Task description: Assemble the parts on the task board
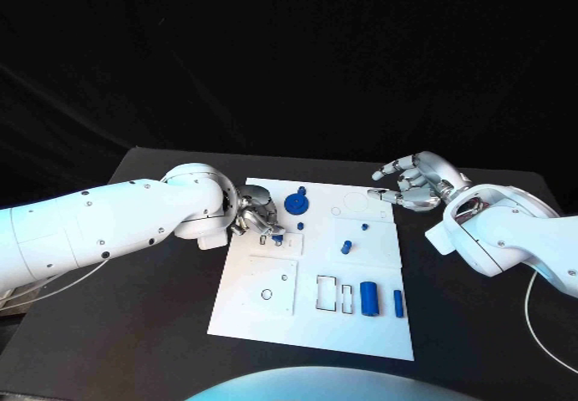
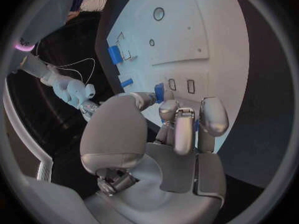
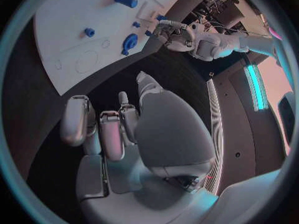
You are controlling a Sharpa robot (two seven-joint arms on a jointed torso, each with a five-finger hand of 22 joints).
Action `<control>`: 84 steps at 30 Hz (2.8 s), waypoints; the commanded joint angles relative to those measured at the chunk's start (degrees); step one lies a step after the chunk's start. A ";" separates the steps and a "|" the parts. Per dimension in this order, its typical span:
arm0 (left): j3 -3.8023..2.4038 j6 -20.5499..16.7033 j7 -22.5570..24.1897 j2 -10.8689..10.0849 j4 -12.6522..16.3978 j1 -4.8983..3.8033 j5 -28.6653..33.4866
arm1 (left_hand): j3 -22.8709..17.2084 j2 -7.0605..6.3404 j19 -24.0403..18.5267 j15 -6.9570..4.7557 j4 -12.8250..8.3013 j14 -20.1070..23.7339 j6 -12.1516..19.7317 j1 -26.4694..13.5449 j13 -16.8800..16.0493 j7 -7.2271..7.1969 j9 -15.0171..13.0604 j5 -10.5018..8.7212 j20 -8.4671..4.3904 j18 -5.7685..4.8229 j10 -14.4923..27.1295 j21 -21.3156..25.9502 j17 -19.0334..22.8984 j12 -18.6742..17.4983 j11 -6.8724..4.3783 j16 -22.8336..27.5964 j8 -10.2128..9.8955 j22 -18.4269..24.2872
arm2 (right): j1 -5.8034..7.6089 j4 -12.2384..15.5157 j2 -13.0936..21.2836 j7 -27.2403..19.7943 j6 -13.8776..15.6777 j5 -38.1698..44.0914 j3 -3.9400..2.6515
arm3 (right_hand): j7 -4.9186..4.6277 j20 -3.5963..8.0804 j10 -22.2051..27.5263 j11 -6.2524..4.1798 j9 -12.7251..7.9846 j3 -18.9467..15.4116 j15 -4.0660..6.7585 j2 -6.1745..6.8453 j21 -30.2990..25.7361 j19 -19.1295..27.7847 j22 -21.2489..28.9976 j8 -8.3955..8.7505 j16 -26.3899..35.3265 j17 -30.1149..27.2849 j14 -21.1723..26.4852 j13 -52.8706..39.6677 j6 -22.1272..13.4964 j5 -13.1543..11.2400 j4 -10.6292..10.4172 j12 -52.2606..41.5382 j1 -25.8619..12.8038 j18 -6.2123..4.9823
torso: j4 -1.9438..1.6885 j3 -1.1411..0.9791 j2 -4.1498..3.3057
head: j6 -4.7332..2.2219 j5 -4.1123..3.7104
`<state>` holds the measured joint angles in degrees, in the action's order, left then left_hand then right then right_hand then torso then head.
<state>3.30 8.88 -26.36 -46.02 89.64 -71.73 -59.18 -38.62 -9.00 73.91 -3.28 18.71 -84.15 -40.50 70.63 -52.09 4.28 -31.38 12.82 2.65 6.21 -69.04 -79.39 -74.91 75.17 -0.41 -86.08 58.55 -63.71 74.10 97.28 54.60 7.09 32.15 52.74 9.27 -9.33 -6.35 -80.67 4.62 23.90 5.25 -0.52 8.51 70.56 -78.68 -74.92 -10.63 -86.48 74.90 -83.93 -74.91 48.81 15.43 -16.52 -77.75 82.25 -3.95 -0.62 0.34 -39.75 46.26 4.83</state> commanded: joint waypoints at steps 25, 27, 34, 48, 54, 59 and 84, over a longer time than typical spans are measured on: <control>0.20 -1.91 1.34 1.06 -0.30 1.78 -9.34 | -11.51 -0.63 0.60 -0.41 -10.51 -3.20 -0.64 -0.54 -0.46 -0.44 -0.15 -0.17 0.05 -0.92 -0.87 -0.43 -4.79 0.29 0.05 -0.09 0.22 -0.22 | -0.21 0.08 0.04 -0.48 -0.67 0.42 0.00 | 0.00 0.04 0.21 -0.22 -0.10 0.38 0.31 -0.34 -0.13 0.17 -1.41 -0.25 0.17 3.14 -3.37 -2.88 0.32 -0.04 -0.10 0.19 -0.33 -0.89 | 0.18 0.09 -0.05 | 0.29 0.14; 0.20 -1.35 1.04 1.07 -0.34 1.79 -9.26 | -11.51 -0.63 0.60 -0.41 -10.51 -3.20 -0.64 -0.54 -0.46 -0.44 -0.15 -0.17 0.05 -0.92 -0.87 -0.43 -4.79 0.29 0.05 -0.09 0.22 -0.22 | -0.21 0.08 0.04 -0.48 -0.69 0.42 0.00 | 0.00 0.04 0.21 -0.22 -0.10 0.38 0.31 -0.34 -0.13 0.17 -1.41 -0.25 0.17 3.14 -3.37 -2.88 0.32 -0.04 -0.10 0.19 -0.33 -0.89 | 0.17 0.09 -0.04 | 0.33 0.13; 0.21 -0.23 0.02 1.12 -0.46 1.79 -8.95 | -11.70 -0.72 0.61 -0.43 -10.61 -3.20 -0.71 -0.58 -0.53 -0.47 -0.17 -0.15 0.04 -0.92 -0.96 -0.45 -4.80 0.32 0.02 -0.10 0.22 -0.23 | -0.25 0.09 0.03 -0.50 -0.73 0.42 0.00 | 0.00 0.04 0.21 -0.22 -0.10 0.38 0.31 -0.34 -0.13 0.17 -1.41 -0.25 0.17 3.14 -3.37 -2.88 0.32 -0.04 -0.10 0.19 -0.33 -0.89 | 0.16 0.10 -0.03 | 0.37 0.10; 0.27 0.05 -1.02 1.45 -0.77 1.83 -8.95 | -11.95 -0.82 0.61 -0.46 -10.74 -3.22 -0.80 -0.63 -0.66 -0.49 -0.20 -0.13 0.03 -0.92 -1.09 -0.46 -4.83 0.36 -0.02 -0.10 0.22 -0.23 | -0.31 0.11 0.01 -0.55 -0.77 0.42 0.00 | 0.01 0.06 0.19 -0.23 -0.15 0.53 0.32 -0.42 -0.13 0.12 -1.43 -0.30 0.18 3.17 -3.38 -2.89 0.29 -0.05 -0.09 0.17 -0.40 -0.87 | 0.16 0.09 -0.06 | 0.56 0.11; 0.27 0.23 -0.96 1.48 -0.77 1.85 -8.74 | -11.95 -0.82 0.61 -0.46 -10.74 -3.22 -0.80 -0.63 -0.66 -0.49 -0.20 -0.13 0.03 -0.92 -1.09 -0.46 -4.83 0.36 -0.02 -0.10 0.22 -0.23 | -0.32 0.11 0.02 -0.52 -0.80 0.42 0.00 | 0.01 0.06 0.19 -0.23 -0.15 0.53 0.32 -0.42 -0.13 0.12 -1.43 -0.30 0.18 3.17 -3.38 -2.89 0.29 -0.05 -0.09 0.17 -0.40 -0.87 | 0.14 0.07 -0.06 | 0.57 0.14; 0.28 0.59 -0.94 1.56 -0.79 1.85 -8.60 | -12.12 -0.92 0.65 -0.48 -10.82 -3.22 -0.88 -0.70 -0.78 -0.51 -0.23 -0.11 0.02 -0.93 -1.21 -0.49 -4.82 0.41 -0.03 -0.09 0.22 -0.29 | -0.33 0.13 0.02 -0.69 -0.65 0.42 0.00 | 0.01 0.06 0.19 -0.23 -0.15 0.53 0.32 -0.42 -0.13 0.12 -1.43 -0.30 0.18 3.17 -3.38 -2.89 0.29 -0.05 -0.09 0.17 -0.40 -0.87 | 0.15 0.06 -0.03 | 0.64 0.15; 0.30 1.23 -1.03 1.93 -1.10 1.85 -7.75 | -13.29 -1.52 0.70 -0.59 -10.50 -3.24 -1.72 -2.77 -1.19 -0.74 -0.55 -0.38 -0.05 -0.95 -1.92 -0.58 -4.84 0.53 -0.18 -0.05 0.30 -0.46 | -0.45 0.10 -0.02 -0.83 -0.60 0.39 0.00 | 0.04 0.09 0.17 -0.26 -0.19 0.74 0.35 -0.48 -0.17 0.07 -1.42 -0.41 0.21 3.13 -3.39 -2.86 0.30 -0.06 -0.05 0.16 -0.43 -0.87 | 0.16 0.02 -0.09 | 0.96 0.10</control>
<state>3.50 9.23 -27.37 -44.29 88.45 -70.00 -67.90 -41.37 -10.38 74.23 -3.47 18.48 -83.94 -42.13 68.32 -53.24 3.88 -31.82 12.51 2.77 6.22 -70.58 -79.60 -74.90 75.39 -0.73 -86.08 58.55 -64.11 73.70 97.34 54.62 6.82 32.11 52.72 9.27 -9.33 -6.35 -80.67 4.62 23.75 5.65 -0.51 8.29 70.56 -78.68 -74.91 -10.86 -86.48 74.91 -83.93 -74.92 48.81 15.43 -16.60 -77.75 82.02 -3.96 -0.46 0.37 -39.81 47.16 4.98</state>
